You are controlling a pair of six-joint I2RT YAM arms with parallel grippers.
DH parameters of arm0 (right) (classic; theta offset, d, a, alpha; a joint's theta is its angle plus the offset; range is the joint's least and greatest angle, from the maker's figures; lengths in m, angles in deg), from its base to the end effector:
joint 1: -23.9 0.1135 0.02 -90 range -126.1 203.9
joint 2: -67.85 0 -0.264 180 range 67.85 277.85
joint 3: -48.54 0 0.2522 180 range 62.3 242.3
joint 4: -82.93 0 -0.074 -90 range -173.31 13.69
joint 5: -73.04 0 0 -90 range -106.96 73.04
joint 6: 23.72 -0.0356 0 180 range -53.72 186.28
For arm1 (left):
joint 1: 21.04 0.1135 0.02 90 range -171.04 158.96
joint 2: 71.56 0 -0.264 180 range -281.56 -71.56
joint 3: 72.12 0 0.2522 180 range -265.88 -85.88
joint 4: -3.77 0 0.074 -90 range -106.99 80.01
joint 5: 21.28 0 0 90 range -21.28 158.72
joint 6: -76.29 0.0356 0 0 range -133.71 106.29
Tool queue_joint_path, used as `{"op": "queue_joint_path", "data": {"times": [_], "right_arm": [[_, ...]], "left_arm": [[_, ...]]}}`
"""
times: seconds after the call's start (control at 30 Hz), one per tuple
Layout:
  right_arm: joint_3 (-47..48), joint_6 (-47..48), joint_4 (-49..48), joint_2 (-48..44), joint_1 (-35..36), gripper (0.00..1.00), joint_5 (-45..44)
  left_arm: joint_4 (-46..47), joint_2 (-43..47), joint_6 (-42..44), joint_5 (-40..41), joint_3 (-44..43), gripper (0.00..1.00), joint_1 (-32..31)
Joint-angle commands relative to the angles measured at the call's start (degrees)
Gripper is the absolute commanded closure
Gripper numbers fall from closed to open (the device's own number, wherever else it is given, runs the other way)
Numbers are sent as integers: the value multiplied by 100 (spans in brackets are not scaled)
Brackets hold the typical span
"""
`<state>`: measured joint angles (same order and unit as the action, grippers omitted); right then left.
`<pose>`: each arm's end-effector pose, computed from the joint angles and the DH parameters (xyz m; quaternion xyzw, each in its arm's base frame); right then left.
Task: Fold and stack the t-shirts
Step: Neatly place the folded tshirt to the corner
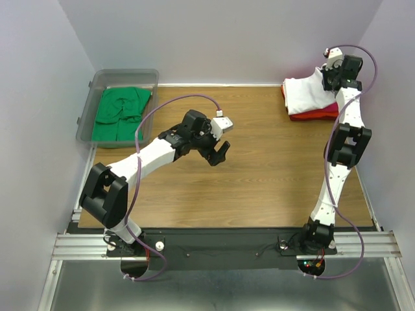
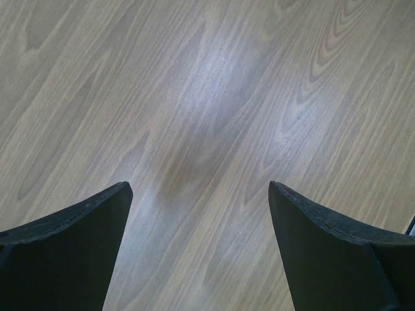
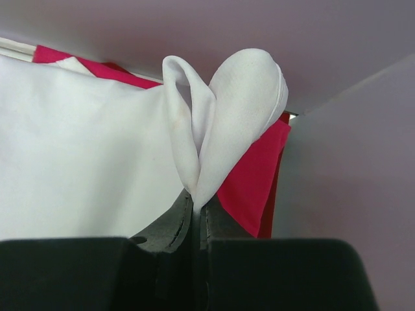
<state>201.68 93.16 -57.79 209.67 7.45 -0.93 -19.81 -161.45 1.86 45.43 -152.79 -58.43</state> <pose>0.5498 -0.1521 0.2755 -0.1487 0.8386 -0.0773 0.5184 0.2760 -0.2286 0.2793 0.4699 0.7266 -0.2628 0.4268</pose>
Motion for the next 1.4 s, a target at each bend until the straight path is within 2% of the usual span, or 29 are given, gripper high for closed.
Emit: {"op": "queue_joint_path", "data": {"times": [0.0,0.4,0.43,0.5,0.53,0.57,0.6,0.73,0.87,0.93,1.03,1.07,1.1,1.27,1.37], "right_arm": [[301,239,-565,65,-104,99,-109],[64,600,-996,294,-201,98,-451],[64,608,-1048,363,-201,94,-565],[99,600,-1172,399,-210,79,-882],[108,591,-1198,399,-218,65,-996],[108,582,-1224,382,-227,65,-1032],[108,547,-1251,347,-227,55,-1049],[90,363,-1382,127,-236,42,-1259],[29,170,-1409,-118,-245,41,-1243],[-208,-137,-1409,-470,-236,34,-1138],[-664,-664,-1400,-1058,-245,18,-743],[-779,-796,-1400,-1234,-245,11,-629],[-1023,-1041,-1400,-1392,-236,0,-393],[-1789,-1772,-1374,-2410,-236,0,381],[-2553,-1974,-1348,-3139,-236,0,925]], "left_arm": [[-55,24,69,-176,-234,2,21],[-186,-46,95,-229,-340,2,30],[-204,-46,95,-264,-348,2,38],[-257,-38,104,-281,-392,2,47],[-283,-20,113,-281,-419,2,47],[-292,-3,121,-290,-436,2,65],[-292,6,121,-282,-454,2,65],[-301,120,104,-264,-463,2,91],[-274,261,51,-194,-419,2,170],[-239,366,-45,-168,-419,2,240],[-231,454,-335,-237,-533,2,503],[-204,472,-431,-246,-577,1,583],[-213,489,-598,-220,-716,1,749],[-186,429,-872,-622,-1278,1,1294],[-378,323,-881,-362,-1700,1,1462]]}}
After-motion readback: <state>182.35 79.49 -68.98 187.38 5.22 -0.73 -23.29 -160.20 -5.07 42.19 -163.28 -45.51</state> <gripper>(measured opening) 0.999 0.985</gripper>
